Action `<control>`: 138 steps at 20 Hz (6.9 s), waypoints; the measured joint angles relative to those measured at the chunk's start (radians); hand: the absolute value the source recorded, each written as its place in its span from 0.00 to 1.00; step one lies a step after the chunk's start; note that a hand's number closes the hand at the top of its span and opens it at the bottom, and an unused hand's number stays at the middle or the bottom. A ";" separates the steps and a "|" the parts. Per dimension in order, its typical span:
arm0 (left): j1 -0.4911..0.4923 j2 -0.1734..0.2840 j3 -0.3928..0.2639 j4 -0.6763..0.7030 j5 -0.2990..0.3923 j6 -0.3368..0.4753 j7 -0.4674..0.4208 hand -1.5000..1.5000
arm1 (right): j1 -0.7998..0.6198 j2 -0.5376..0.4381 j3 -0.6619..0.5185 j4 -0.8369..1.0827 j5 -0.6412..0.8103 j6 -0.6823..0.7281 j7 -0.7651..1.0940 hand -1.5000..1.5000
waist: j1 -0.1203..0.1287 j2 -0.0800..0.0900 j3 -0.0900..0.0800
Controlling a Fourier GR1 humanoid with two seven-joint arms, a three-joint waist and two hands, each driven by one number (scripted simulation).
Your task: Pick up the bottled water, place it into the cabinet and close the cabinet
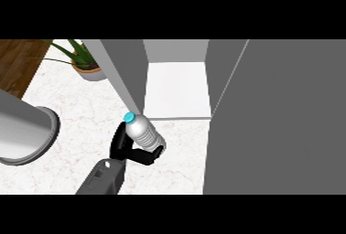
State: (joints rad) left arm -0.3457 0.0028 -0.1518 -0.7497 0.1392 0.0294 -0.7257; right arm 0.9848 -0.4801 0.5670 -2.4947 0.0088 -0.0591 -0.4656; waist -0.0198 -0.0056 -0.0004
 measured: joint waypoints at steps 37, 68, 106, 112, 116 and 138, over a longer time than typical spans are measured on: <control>-0.724 0.011 -0.209 0.511 0.240 0.709 0.337 0.00 | 0.075 -0.076 -0.134 0.014 -0.052 0.079 -0.160 0.00 | -0.061 0.031 0.000; -0.578 -0.003 -0.218 0.145 0.565 0.254 0.106 0.00 | 0.064 -0.072 -0.076 0.002 -0.045 0.084 -0.117 0.00 | -0.014 0.002 -0.002; 0.620 0.696 -0.350 -0.943 0.689 -0.094 -0.053 0.00 | -0.190 -0.354 0.088 -0.010 0.037 0.075 0.016 1.00 | 0.097 0.003 -0.009; 0.682 0.784 -0.293 -0.955 0.720 -0.200 -0.091 0.00 | -0.344 -0.316 0.134 -0.012 0.027 0.068 0.149 1.00 | 0.123 0.016 -0.010; 0.702 0.825 -0.272 -0.946 0.732 -0.258 -0.102 0.00 | -0.479 -0.307 0.145 -0.008 0.020 0.102 0.231 1.00 | 0.149 0.022 -0.011; 0.697 0.922 -0.177 -0.928 0.777 -0.350 -0.085 0.00 | -0.863 -0.116 0.148 0.083 -0.144 0.228 0.549 1.00 | 0.209 0.047 -0.020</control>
State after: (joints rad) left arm 0.3516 0.9246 -0.3287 -1.6779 0.9162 -0.3205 -0.8106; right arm 0.1223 -0.5956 0.7146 -2.4119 -0.1354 0.1688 0.0830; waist 0.1893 0.0414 -0.0201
